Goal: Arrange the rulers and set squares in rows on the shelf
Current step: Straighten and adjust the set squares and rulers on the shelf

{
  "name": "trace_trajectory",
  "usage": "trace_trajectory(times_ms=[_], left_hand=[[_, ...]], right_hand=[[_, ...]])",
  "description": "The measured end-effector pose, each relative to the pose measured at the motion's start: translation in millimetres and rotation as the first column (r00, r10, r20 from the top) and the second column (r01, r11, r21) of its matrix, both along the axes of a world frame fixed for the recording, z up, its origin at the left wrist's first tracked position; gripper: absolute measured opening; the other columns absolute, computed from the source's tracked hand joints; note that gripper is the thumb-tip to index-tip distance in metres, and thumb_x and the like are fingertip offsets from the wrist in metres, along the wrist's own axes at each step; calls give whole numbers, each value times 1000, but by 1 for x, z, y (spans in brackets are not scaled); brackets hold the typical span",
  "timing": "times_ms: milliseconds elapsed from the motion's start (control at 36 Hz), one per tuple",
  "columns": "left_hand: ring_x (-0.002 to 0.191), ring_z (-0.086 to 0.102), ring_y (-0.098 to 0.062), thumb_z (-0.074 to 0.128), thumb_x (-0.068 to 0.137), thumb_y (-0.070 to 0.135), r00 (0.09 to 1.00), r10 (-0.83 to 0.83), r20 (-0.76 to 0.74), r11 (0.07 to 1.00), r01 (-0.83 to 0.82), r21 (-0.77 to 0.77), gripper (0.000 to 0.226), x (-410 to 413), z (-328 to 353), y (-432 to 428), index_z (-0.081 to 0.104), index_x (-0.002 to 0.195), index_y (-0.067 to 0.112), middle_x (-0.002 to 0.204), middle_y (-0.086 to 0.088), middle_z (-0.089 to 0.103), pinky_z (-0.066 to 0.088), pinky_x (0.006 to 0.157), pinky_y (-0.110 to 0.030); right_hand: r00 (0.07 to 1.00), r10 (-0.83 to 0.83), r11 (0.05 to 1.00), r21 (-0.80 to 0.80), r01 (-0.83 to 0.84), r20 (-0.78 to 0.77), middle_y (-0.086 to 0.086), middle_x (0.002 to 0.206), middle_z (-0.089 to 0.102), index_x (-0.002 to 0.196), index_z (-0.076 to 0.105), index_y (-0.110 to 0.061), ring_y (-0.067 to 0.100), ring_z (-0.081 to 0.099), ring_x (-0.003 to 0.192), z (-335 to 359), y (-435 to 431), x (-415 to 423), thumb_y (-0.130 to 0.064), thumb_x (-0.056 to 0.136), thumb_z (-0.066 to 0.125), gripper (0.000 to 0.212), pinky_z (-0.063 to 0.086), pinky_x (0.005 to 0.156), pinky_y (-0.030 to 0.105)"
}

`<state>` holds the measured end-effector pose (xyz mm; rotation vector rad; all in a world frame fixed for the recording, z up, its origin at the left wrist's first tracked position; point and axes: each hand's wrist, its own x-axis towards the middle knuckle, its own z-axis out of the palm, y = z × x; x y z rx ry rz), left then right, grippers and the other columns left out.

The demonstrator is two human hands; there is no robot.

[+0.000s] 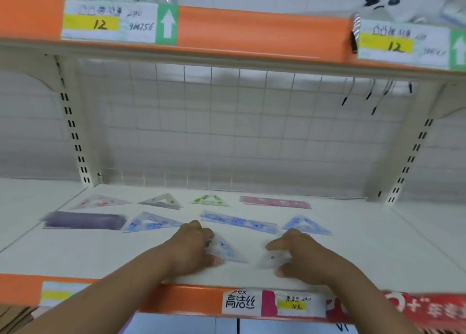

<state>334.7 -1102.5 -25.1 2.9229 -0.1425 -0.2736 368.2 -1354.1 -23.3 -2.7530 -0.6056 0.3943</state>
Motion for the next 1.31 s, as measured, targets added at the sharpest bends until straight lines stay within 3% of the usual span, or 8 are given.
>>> trace_trajectory(times_ms=[111, 333, 528, 611, 778, 1000, 1139, 1306], left_hand=[[110, 45, -19, 58, 87, 51, 1000, -4, 23, 1000, 5, -10, 41, 3, -4, 4, 53, 115, 22, 117, -3, 44, 39, 95, -28], [115, 45, -17, 62, 85, 52, 1000, -17, -4, 999, 17, -33, 59, 5, -5, 10, 43, 133, 23, 128, -1, 42, 38, 98, -26], [110, 48, -16, 66, 78, 60, 992, 55, -110, 998, -50, 50, 68, 3, 2, 28, 41, 129, 23, 126, 0, 45, 42, 95, -28], [100, 49, -14, 72, 72, 58, 980, 113, -163, 992, -101, 80, 66, 1, 5, 44, 43, 120, 24, 114, 4, 48, 42, 86, -26], [94, 49, -15, 75, 70, 56, 963, 184, -195, 981, -166, 105, 58, -4, 1, 61, 38, 104, 27, 109, 4, 47, 43, 82, -27], [93, 51, -15, 75, 69, 56, 960, 224, -170, 973, -209, 97, 58, -8, -1, 60, 38, 104, 28, 106, 4, 46, 43, 80, -27], [97, 52, -17, 75, 69, 55, 957, 234, -170, 971, -220, 99, 63, -8, -2, 60, 42, 114, 25, 111, 2, 47, 46, 89, -30], [94, 50, -17, 74, 69, 58, 952, 260, -163, 963, -244, 112, 64, -8, -4, 59, 41, 114, 26, 108, 3, 42, 45, 88, -29]], right_hand=[[999, -35, 999, -8, 34, -40, -7, 129, 39, 133, 48, -41, 14, 38, 126, -3, -3, 0, -29, 83, 68, 55, 36, 104, 28], [997, -60, 998, 3, 60, -47, -10, 120, 33, 135, 45, -43, 14, 35, 127, -3, -7, 7, -32, 80, 71, 62, 34, 106, 28], [996, -77, 997, -7, 77, -41, -9, 136, 35, 140, 39, -39, 13, 34, 129, -2, -13, 10, -34, 78, 72, 69, 33, 107, 28], [995, -92, 995, -36, 91, -26, -6, 138, 34, 142, 35, -37, 15, 33, 130, 0, -14, 10, -37, 78, 72, 73, 34, 106, 29], [998, -19, 1000, 16, 19, 57, -4, 132, 38, 138, 41, -32, 14, 33, 128, 4, 8, 9, -31, 87, 63, 55, 34, 102, 25], [991, 15, 1000, 25, -18, 130, -3, 125, 46, 123, 55, -27, 14, 42, 119, 2, 33, 2, -32, 92, 57, 31, 36, 99, 25], [983, 44, 997, 57, -55, 177, 4, 126, 49, 124, 56, -20, 20, 41, 123, -3, 69, -9, -40, 92, 55, 38, 37, 100, 31], [987, 105, 991, 65, -114, 120, 3, 125, 43, 119, 57, -22, 20, 37, 122, -8, 101, -14, -40, 89, 61, 35, 40, 97, 33]])
